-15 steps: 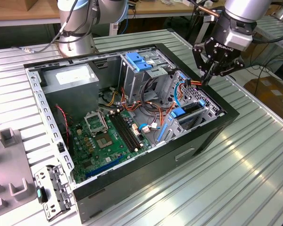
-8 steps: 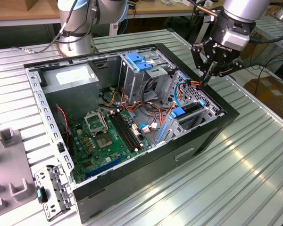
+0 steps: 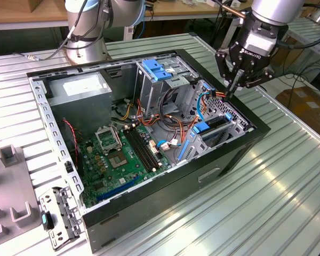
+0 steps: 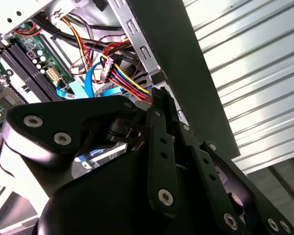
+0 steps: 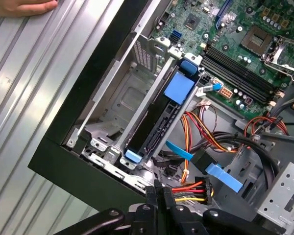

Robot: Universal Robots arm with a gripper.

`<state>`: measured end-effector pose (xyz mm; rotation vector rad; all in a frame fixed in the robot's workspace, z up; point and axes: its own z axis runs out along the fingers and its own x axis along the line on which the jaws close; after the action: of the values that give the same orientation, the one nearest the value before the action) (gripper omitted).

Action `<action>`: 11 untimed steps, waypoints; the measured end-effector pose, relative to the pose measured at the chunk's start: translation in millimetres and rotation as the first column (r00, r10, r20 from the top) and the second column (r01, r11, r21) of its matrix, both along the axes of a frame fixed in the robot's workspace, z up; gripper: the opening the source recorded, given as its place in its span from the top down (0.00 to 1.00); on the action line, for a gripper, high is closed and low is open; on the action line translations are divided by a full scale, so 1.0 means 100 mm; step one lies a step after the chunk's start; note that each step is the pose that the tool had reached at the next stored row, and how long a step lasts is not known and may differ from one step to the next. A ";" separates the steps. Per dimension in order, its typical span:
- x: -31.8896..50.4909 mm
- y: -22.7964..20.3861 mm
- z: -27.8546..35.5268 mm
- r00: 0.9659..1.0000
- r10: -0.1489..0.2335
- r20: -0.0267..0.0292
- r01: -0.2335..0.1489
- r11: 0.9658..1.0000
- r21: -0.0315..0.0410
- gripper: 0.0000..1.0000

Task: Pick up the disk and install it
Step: 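Insert the first disk wire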

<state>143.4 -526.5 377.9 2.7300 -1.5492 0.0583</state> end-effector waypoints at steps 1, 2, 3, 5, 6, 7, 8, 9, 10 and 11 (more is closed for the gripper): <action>-0.010 0.000 0.000 1.000 -0.002 0.000 0.002 1.000 0.000 0.84; -0.017 -0.001 0.000 1.000 -0.005 0.000 0.005 1.000 0.000 0.84; -0.018 -0.001 -0.001 1.000 -0.012 0.000 0.012 1.000 0.000 0.84; -0.018 0.000 0.000 1.000 -0.030 0.000 0.030 1.000 0.000 0.84; -0.019 0.000 0.000 0.999 -0.048 0.000 0.048 0.999 0.000 0.84; -0.019 0.000 0.000 0.998 -0.062 0.000 0.062 0.998 0.000 0.84; -0.019 0.000 -0.001 0.998 -0.063 0.000 0.063 0.998 0.000 0.84; -0.019 0.000 0.000 0.998 -0.063 0.000 0.063 0.998 0.000 0.84; -0.019 0.000 0.000 0.998 -0.063 0.000 0.063 0.998 0.000 0.84; -0.019 0.000 0.000 0.998 -0.063 0.000 0.063 0.998 0.000 0.84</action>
<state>141.5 -526.5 377.9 2.6785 -1.6344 0.0582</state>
